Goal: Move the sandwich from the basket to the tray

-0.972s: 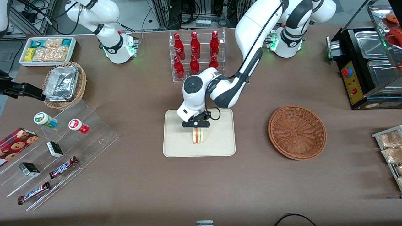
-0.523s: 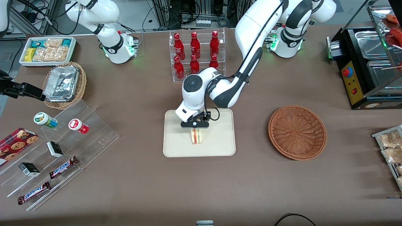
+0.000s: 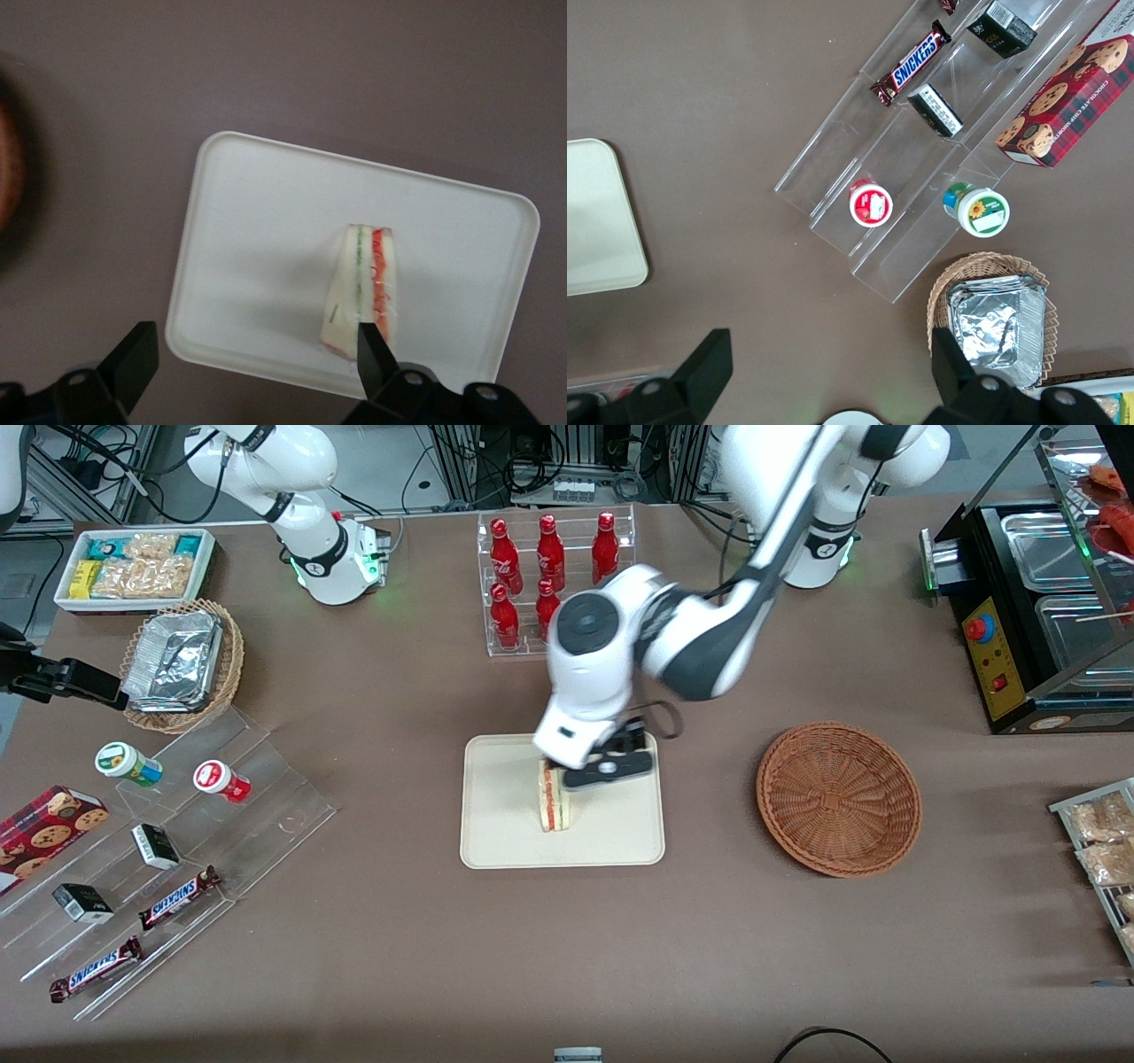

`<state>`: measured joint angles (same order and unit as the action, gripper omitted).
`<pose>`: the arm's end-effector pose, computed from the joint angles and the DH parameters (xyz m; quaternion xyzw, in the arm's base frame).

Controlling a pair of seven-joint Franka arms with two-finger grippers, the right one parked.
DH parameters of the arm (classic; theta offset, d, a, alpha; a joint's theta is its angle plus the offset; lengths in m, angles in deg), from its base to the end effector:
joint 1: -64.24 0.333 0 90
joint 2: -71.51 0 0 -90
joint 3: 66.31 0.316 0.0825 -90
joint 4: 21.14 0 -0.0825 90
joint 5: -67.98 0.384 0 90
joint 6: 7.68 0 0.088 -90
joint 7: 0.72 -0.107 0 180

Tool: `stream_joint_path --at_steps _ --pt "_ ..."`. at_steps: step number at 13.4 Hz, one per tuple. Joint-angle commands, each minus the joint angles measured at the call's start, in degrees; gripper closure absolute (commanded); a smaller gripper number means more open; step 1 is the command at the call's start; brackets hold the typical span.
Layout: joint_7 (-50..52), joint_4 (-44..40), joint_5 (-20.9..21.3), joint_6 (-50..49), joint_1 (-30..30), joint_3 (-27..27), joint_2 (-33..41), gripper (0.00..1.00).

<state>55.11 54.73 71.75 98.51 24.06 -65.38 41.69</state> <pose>0.5513 -0.4469 0.4357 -0.9903 -0.1341 -0.0293 0.0208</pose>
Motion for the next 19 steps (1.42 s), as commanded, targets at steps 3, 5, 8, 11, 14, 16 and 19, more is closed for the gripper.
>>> stream_joint_path --at_steps 3,5,8,11,14,16,19 --pt "-3.5 2.69 -1.83 -12.47 10.8 -0.4 12.3 0.01" --pt "-12.72 3.84 -2.81 -18.09 16.25 -0.4 17.23 0.01" --pt "-25.03 8.91 -2.81 -20.67 23.38 -0.4 23.64 0.01" --pt "-37.77 15.08 -2.81 -20.67 30.76 -0.31 29.72 0.01" --pt "-48.59 15.44 -3.42 -21.99 37.1 -0.31 31.57 0.01" --pt "-54.57 15.18 -3.69 -22.6 40.52 -0.31 32.54 0.01" --pt "-58.55 13.95 -3.6 -24.89 41.24 0.3 32.54 0.01"
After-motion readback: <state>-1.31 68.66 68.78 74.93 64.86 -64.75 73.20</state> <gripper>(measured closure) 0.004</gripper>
